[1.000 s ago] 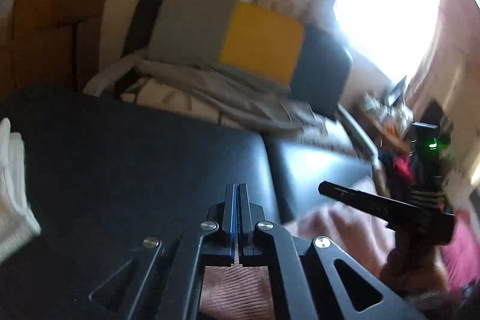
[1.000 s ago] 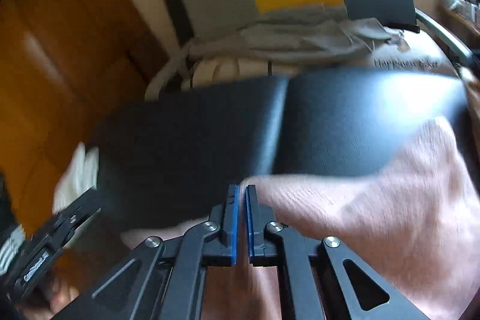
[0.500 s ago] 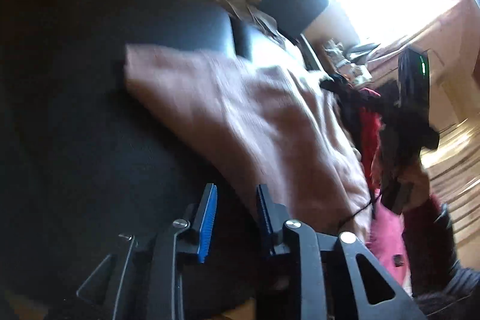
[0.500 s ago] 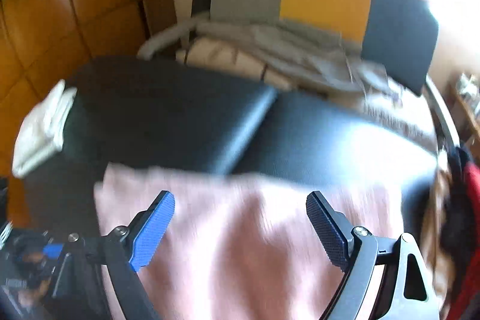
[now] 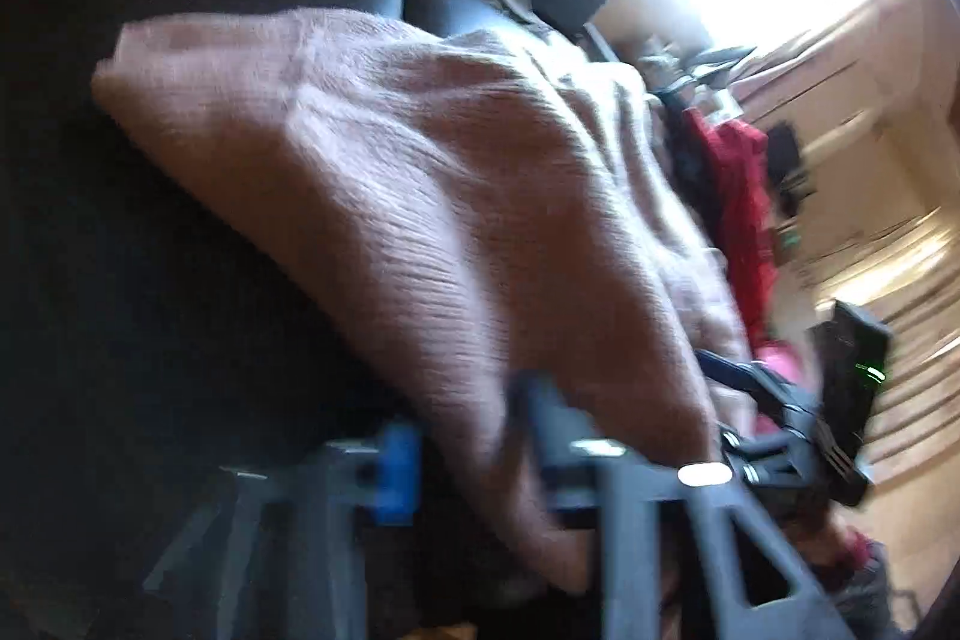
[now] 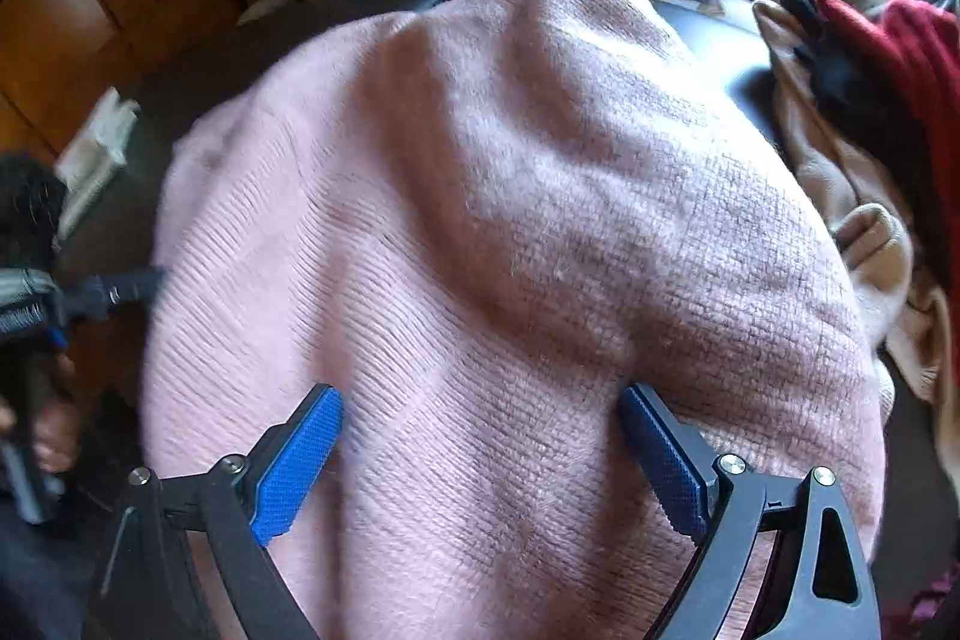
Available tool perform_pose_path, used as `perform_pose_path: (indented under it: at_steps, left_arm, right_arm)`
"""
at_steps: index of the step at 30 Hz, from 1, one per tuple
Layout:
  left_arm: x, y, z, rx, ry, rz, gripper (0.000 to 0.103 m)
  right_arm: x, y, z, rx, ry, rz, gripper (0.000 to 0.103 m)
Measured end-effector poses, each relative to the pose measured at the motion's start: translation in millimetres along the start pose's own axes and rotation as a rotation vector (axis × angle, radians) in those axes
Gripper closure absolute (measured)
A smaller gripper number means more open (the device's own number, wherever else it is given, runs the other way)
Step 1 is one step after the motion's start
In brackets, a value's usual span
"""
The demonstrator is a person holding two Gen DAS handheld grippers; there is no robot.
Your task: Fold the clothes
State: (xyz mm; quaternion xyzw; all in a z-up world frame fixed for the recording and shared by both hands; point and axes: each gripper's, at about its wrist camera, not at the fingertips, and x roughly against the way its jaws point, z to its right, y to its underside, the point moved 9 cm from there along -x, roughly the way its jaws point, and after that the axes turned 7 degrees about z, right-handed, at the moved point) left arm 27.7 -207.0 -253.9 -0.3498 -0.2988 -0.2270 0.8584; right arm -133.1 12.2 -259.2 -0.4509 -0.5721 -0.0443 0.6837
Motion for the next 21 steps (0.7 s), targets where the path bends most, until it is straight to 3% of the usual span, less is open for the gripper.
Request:
perform_pose_path:
  at_steps: [2,5,8,11,15,18,21]
  left_arm:
    - [3,-11,-3,0.008,-0.017,0.029,0.094]
    - [12,-45,-6,-0.004,-0.052,0.102,0.095]
    - [28,-86,-21,-0.014,-0.098,0.169,0.095]
    - [49,-138,-45,-0.013,-0.159,0.244,0.095]
    - [70,-223,-64,-0.067,-0.291,0.351,0.095]
    - [77,-263,-80,-0.081,-0.354,0.351,0.093]
    - [76,-270,-93,-0.086,-0.353,0.267,0.091]
  right_arm:
    - [-4,2,-9,0.021,0.022,0.0,0.0]
    - [-11,0,-24,0.042,0.03,-0.002,0.0]
    - [-24,-12,-53,-0.011,-0.116,-0.038,0.0]
    - [-38,-36,-76,-0.066,-0.195,-0.048,0.0]
    - [-56,-80,-112,-0.252,-0.471,-0.044,0.0]
    - [-74,-113,-132,-0.38,-0.593,-0.025,0.0]
    - [-74,-130,-153,-0.41,-0.685,-0.012,0.001]
